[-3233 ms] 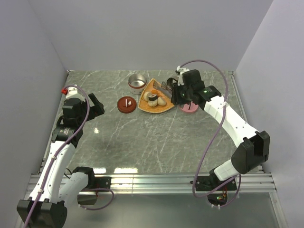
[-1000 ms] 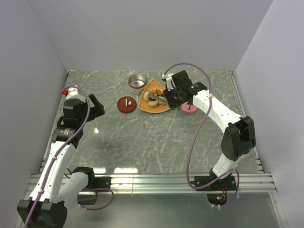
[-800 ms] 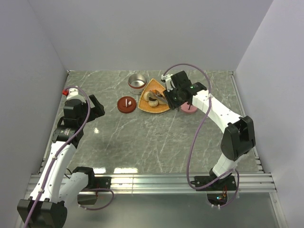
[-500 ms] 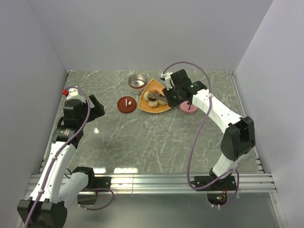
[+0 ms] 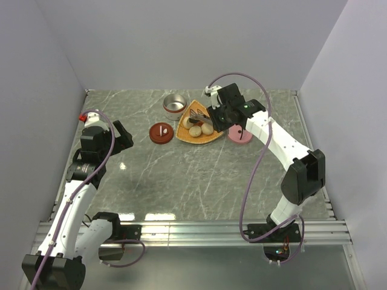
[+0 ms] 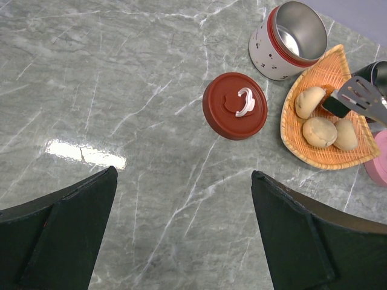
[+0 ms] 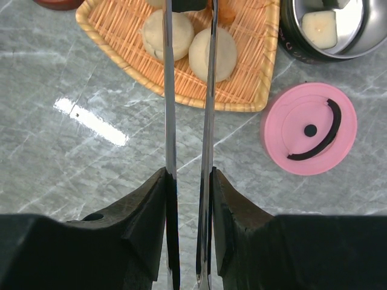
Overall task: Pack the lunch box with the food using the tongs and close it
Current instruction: Pick up the food using the clamp, then place the food into the lunch box
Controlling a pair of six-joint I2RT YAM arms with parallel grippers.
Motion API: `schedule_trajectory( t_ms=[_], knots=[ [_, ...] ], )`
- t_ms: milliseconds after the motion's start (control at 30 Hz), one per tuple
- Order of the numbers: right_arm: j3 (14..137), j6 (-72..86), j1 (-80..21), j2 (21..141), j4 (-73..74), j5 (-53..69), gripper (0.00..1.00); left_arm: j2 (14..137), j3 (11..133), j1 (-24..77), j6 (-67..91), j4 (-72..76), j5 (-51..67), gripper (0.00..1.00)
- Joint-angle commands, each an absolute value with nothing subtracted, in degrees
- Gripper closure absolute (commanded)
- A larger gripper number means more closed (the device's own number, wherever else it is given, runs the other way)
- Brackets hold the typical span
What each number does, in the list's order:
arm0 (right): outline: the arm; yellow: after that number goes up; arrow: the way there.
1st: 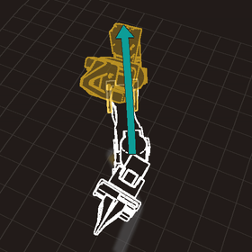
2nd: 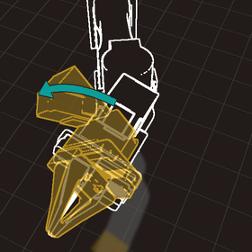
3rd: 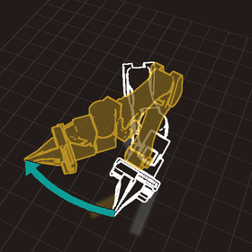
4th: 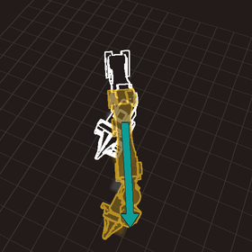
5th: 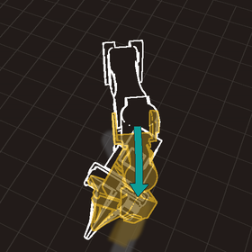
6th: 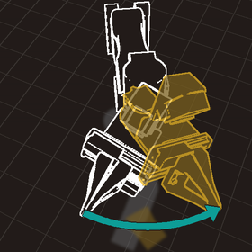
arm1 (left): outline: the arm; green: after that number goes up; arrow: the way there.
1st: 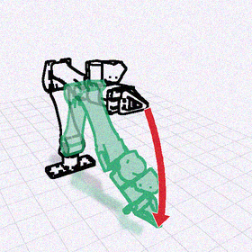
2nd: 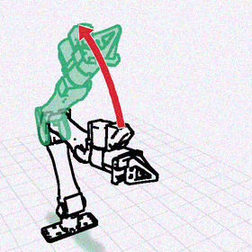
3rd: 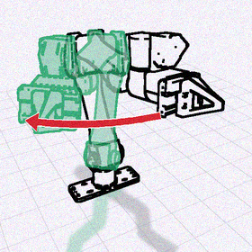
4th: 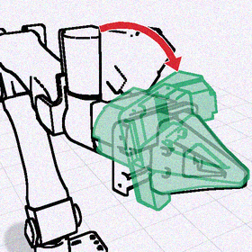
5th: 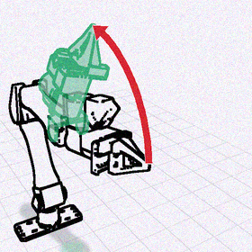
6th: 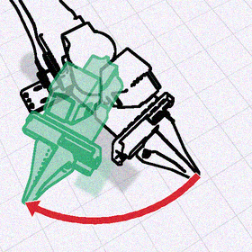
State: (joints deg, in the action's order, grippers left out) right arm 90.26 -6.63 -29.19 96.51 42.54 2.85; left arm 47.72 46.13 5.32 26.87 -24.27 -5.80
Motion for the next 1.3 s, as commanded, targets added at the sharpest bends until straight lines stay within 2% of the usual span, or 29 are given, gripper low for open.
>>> schedule_trajectory(
  t_ms=[0, 433, 933, 1267],
  knots=[
    [94.6, -5.5, -29.7, 93.3, 41.8, 1.9, 0.81, 46.8, 46.1, 5.1, 27.3, -22.3, -5.0, 0.00],
    [95.8, -5.0, -28.9, 91.8, 43.2, 0.1, 0.81, 47.0, 46.1, 5.0, 27.2, -22.6, -5.1, 0.01],
    [94.0, -2.8, -18.4, 89.6, 41.5, -2.2, 0.82, 47.9, 46.3, 5.0, 27.2, -22.2, -5.0, 0.01],
    [94.1, -1.6, -16.1, 92.5, 39.6, -3.9, 0.81, 48.0, 46.5, 5.0, 27.1, -22.6, -5.7, 0.01]
  ],
)
